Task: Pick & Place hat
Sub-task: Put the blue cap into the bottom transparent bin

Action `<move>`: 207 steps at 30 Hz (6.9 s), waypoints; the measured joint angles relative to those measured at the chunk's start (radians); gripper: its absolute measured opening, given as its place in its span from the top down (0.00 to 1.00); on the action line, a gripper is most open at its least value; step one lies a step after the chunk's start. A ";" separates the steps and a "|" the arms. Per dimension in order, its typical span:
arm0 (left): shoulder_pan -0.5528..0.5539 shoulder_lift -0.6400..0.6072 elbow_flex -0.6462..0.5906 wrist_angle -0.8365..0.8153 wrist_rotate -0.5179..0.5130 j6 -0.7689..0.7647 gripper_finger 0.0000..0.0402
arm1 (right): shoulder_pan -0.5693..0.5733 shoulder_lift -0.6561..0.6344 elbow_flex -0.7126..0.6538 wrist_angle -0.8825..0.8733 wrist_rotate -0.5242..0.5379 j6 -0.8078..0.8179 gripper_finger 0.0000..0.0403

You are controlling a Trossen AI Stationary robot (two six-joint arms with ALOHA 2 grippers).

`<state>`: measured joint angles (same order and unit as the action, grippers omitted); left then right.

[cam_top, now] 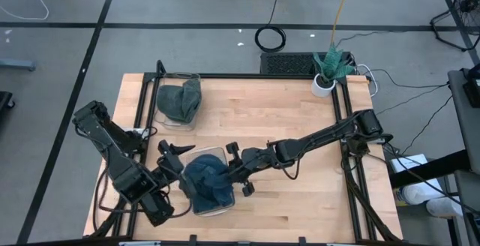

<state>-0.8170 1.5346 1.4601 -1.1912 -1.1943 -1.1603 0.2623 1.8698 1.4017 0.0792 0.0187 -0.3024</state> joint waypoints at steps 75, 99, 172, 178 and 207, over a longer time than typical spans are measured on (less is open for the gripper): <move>-0.024 -0.031 -0.523 0.059 0.784 -0.491 0.12 | 0.082 -0.188 -0.002 -0.279 0.085 -0.023 0.28; 0.070 -0.124 -0.473 0.015 0.543 -0.412 0.13 | 0.082 -0.188 -0.002 -0.282 0.085 -0.019 0.28; 0.265 -0.338 -0.451 0.767 0.671 0.557 0.12 | 0.119 -0.187 -0.390 0.283 0.135 -0.175 0.28; 0.266 -0.337 -0.451 0.757 0.670 0.556 0.12 | 0.126 -0.108 -0.368 0.381 0.140 -0.291 0.28; 0.275 -0.337 -0.451 0.747 0.624 0.553 0.12 | 0.131 -0.026 -0.183 0.461 -0.048 -0.232 1.00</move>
<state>-0.5420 1.1976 1.0096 -0.4446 -0.5704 -0.6071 0.3935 1.8437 1.2185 0.5405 -0.0290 -0.5340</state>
